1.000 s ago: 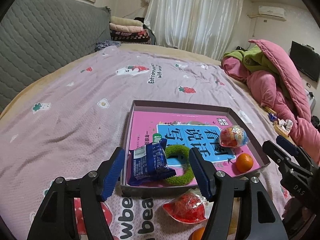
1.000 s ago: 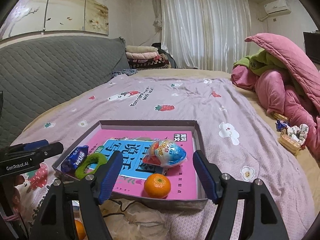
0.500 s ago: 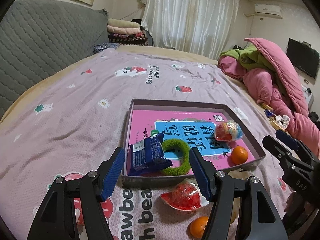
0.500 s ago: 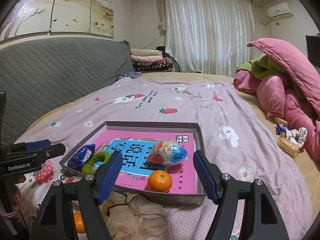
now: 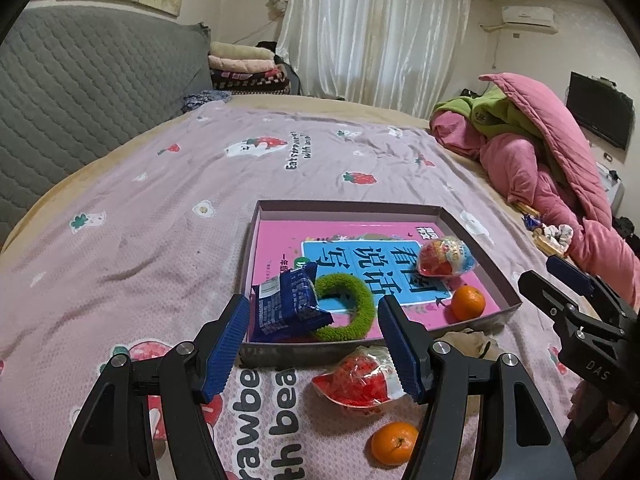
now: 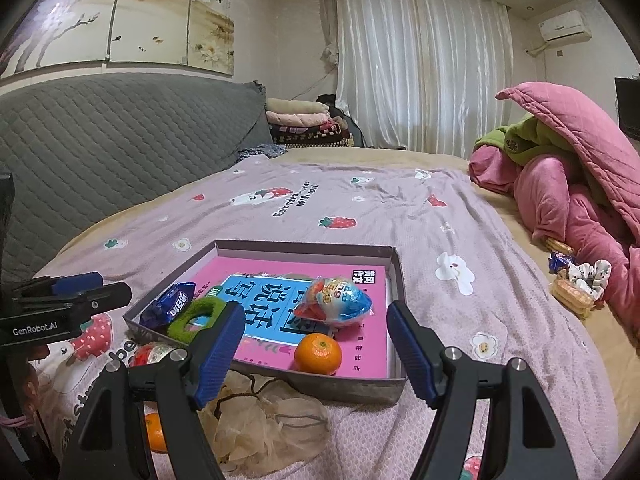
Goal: Organize objects
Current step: 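Withdraw both open tools from the tray back over the bedspread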
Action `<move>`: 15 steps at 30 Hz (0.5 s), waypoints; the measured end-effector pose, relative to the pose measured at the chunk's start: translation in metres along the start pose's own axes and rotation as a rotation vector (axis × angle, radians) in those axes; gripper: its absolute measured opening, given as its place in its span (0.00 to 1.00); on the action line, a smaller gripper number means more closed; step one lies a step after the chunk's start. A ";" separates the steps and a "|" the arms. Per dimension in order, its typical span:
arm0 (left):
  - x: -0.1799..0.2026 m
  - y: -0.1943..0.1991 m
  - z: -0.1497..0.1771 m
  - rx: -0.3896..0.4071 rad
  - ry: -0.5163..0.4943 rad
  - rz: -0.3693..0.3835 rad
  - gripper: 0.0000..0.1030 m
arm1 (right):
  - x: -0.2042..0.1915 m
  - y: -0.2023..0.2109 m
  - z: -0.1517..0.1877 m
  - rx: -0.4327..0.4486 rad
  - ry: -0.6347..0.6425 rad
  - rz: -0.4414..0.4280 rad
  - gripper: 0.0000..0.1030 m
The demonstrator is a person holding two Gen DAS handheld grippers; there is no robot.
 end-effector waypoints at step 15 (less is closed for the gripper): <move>0.003 0.006 0.012 -0.020 -0.022 0.014 0.66 | -0.004 0.008 0.007 -0.020 0.009 -0.033 0.71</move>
Point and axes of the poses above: each gripper's, at about its wrist camera, not at the fingertips, and y roughly against the way its jaws point, x to its right, z to its underside, the point moved 9 cm from there along -y, roughly the way its jaws point, and after that the axes turned 10 degrees about x, right-handed, at the moved point
